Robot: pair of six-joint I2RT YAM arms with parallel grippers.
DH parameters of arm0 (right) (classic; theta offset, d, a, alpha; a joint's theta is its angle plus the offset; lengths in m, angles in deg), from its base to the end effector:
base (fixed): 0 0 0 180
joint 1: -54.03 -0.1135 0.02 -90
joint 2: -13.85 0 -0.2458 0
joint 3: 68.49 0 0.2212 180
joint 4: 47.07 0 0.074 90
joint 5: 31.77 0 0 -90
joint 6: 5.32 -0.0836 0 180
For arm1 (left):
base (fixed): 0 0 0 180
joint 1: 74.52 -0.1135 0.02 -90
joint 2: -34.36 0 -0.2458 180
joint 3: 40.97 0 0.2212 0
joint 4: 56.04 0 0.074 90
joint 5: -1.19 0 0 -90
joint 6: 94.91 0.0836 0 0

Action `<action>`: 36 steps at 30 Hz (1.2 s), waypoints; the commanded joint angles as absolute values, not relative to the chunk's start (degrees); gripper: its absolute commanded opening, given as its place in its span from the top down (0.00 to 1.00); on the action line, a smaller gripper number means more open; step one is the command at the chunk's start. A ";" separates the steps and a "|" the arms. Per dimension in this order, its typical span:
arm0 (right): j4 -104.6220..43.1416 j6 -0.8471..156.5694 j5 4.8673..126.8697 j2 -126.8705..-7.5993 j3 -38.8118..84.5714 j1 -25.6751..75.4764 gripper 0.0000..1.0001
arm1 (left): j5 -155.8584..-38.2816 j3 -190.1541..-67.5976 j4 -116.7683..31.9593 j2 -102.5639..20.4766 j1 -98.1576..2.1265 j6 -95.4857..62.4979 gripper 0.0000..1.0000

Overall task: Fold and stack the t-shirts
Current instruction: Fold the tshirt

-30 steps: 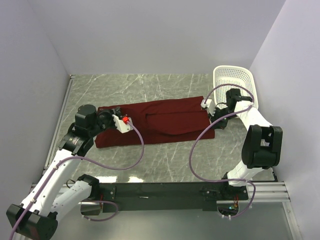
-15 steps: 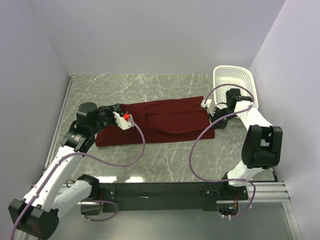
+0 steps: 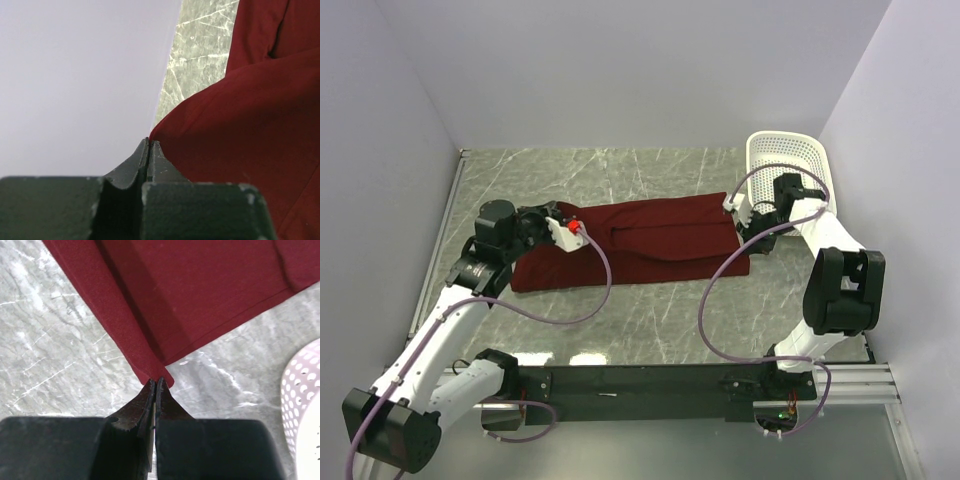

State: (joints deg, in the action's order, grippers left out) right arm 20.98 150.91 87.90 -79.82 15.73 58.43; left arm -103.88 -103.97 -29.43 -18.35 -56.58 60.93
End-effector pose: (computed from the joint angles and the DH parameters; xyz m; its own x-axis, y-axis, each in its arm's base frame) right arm 0.2880 0.0193 0.1793 -0.3556 -0.7702 -0.5295 -0.9070 0.4210 -0.0033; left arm 0.2190 -0.0937 0.3051 0.3786 0.8035 -0.4595 0.4628 0.2656 0.8457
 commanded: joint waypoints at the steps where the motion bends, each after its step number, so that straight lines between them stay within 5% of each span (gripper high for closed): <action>1: 21.22 149.89 88.90 -81.25 19.14 58.86 1.00 | -103.57 -105.22 -32.83 -19.25 -57.11 61.27 1.00; 36: 24.21 147.25 88.20 -91.01 30.22 58.86 1.00 | -103.66 -106.71 -39.16 -27.68 -59.66 60.12 1.00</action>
